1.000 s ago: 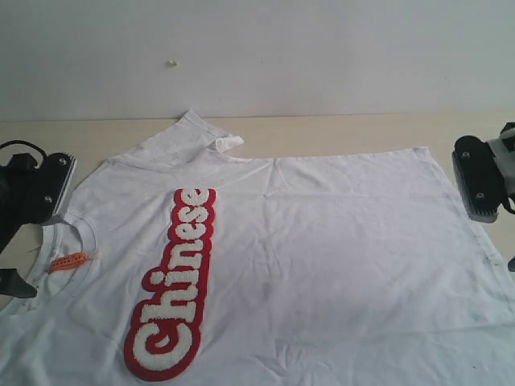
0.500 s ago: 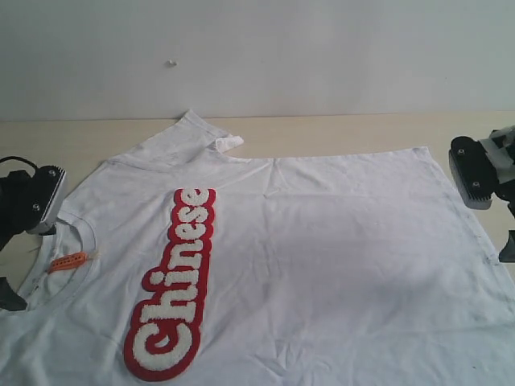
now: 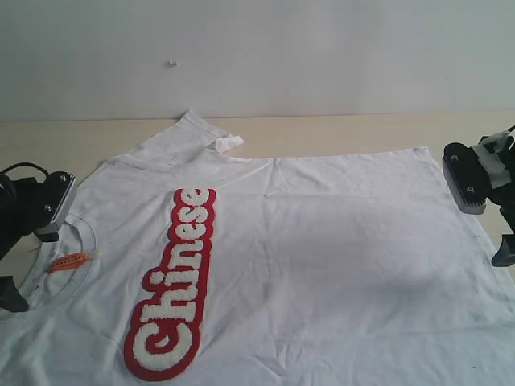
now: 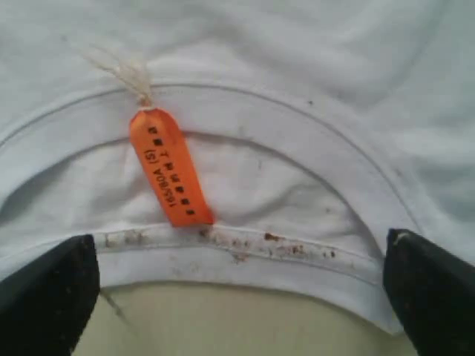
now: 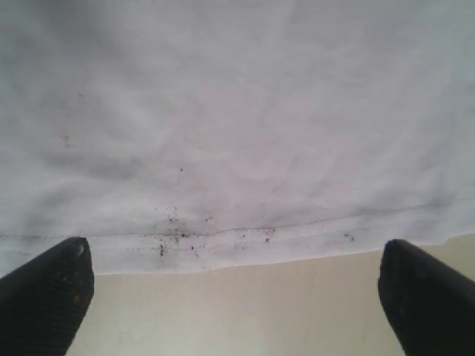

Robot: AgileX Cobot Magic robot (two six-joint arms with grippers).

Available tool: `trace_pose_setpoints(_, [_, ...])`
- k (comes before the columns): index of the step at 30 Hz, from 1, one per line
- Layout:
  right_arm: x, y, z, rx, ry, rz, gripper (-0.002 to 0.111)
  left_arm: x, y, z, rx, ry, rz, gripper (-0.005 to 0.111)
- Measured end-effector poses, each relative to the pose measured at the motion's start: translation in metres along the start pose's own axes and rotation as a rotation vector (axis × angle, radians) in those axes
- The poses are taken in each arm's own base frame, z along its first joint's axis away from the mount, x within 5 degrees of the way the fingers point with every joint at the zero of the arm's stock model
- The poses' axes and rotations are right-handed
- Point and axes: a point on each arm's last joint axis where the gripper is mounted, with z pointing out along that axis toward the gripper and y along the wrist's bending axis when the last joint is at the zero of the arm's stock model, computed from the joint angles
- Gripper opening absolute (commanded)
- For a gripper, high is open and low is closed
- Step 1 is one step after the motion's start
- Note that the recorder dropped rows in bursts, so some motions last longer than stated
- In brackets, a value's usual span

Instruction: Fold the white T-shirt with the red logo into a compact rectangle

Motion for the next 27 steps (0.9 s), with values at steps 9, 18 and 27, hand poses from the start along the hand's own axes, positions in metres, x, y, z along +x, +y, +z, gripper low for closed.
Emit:
trace_pose_setpoints(9, [0.001,-0.003,0.000,-0.011,-0.002,-0.052,0.105,0.003,0.008,0.008,-0.035,0.006,0.011,0.105])
trace_pose_setpoints(18, [0.013,-0.014,-0.014,-0.026,-0.076,0.042,0.105,0.011,0.017,0.013,0.026,-0.002,-0.038,0.105])
trace_pose_setpoints(27, [0.014,-0.013,0.008,-0.081,-0.084,0.022,0.105,0.012,0.018,0.017,0.040,0.001,-0.041,0.105])
